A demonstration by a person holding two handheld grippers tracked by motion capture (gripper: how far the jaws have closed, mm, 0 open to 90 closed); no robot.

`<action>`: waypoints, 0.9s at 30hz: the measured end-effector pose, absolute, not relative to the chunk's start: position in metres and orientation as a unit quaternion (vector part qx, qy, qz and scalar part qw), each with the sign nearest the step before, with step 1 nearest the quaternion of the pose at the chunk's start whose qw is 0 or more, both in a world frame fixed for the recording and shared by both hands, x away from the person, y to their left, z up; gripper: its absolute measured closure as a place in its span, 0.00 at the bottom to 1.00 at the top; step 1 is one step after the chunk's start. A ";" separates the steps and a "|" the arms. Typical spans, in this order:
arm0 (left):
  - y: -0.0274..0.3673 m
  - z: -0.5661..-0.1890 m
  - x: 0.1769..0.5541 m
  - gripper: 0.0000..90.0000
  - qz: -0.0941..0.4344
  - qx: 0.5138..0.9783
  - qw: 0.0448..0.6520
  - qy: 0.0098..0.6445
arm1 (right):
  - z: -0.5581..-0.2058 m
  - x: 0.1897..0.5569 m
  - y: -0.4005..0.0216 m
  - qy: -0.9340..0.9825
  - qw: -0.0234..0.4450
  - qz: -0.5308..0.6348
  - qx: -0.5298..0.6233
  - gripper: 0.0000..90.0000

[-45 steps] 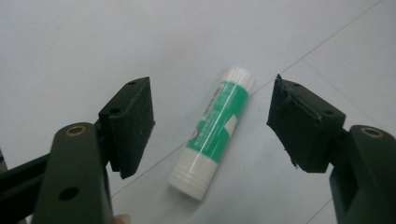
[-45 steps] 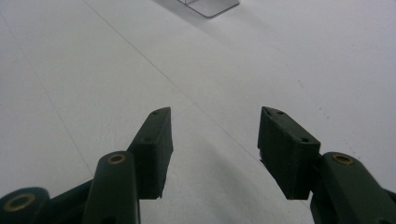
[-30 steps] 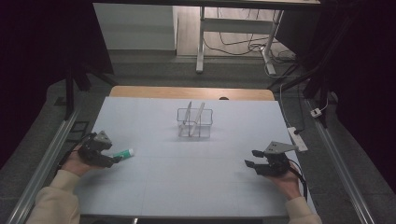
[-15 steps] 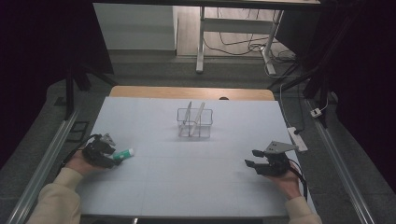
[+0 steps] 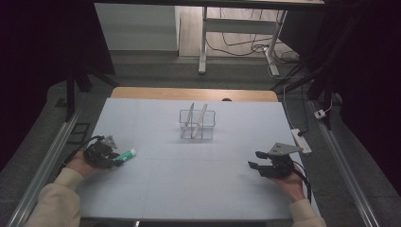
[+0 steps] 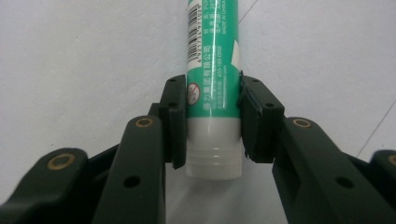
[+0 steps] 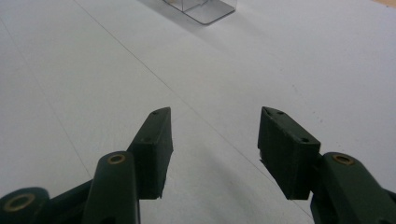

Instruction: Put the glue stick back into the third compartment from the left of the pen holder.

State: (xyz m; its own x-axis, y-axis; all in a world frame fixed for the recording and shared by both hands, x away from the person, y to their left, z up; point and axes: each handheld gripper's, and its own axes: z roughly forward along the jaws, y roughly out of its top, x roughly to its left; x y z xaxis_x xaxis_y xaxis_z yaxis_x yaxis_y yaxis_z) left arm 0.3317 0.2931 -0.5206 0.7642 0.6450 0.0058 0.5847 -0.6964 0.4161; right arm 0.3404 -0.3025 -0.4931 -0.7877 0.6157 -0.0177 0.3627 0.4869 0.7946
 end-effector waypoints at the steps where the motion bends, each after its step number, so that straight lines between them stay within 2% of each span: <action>1: 0.292 -0.519 0.331 0.72 0.077 0.916 0.203 0.336 | -0.493 0.340 -0.302 0.848 0.152 0.417 0.288 0.49; 14: 0.259 -0.491 0.324 0.72 0.091 0.903 0.280 0.312 | -0.490 0.339 -0.302 0.842 0.160 0.424 0.291 0.49; 27: 0.217 -0.481 0.326 0.72 0.091 0.900 0.310 0.292 | -0.490 0.339 -0.302 0.840 0.160 0.429 0.290 0.49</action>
State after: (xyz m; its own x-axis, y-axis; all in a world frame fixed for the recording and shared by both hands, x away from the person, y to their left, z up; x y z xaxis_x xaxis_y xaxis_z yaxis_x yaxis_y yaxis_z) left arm 0.3259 0.2165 -0.4811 0.8124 0.5829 -0.0168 0.4695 -0.6367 0.6117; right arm 0.3385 -0.3017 -0.4897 -0.7804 0.6249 -0.0211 0.3495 0.4640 0.8140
